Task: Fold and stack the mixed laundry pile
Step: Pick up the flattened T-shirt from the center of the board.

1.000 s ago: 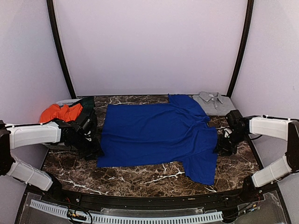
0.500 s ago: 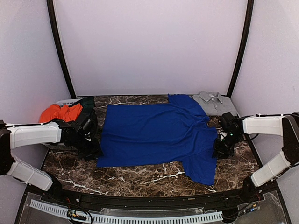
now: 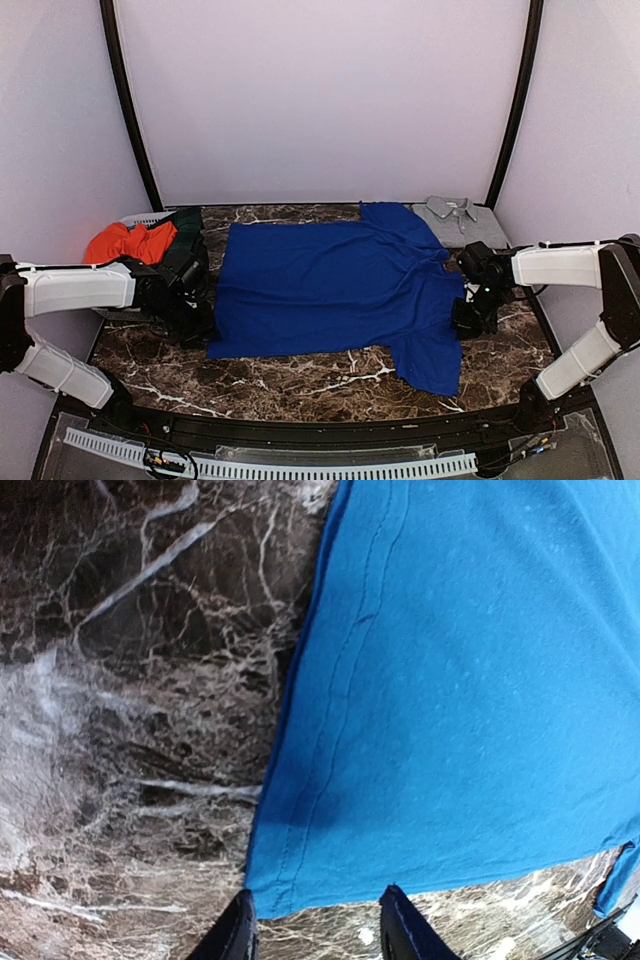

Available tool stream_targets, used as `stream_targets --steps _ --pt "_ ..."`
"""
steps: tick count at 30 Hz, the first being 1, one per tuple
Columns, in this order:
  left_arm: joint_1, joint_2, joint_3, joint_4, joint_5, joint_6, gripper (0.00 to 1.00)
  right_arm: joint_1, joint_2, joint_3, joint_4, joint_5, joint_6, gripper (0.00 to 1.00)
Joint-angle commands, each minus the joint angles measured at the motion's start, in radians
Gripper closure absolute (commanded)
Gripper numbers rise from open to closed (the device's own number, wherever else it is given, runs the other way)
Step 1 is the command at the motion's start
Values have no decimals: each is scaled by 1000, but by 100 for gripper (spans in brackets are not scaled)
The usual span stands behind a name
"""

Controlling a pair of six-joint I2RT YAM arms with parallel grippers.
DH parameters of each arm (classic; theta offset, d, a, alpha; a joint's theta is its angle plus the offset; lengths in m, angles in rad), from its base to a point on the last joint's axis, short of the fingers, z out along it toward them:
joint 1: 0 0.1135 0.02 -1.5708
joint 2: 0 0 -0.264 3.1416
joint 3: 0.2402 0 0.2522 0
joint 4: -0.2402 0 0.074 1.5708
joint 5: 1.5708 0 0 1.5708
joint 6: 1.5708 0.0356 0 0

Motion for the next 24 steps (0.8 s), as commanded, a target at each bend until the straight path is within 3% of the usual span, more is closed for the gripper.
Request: stream_targets --steps 1,9,24 --pt "-16 -3 -31 -50 -22 -32 59 10 8 -12 3 1 -2 100" --pt "-43 1 -38 -85 -64 -49 60 11 -108 -19 -12 -7 -4 100" --pt "-63 66 -67 -6 -48 -44 73 10 -150 -47 9 -44 -1 100"
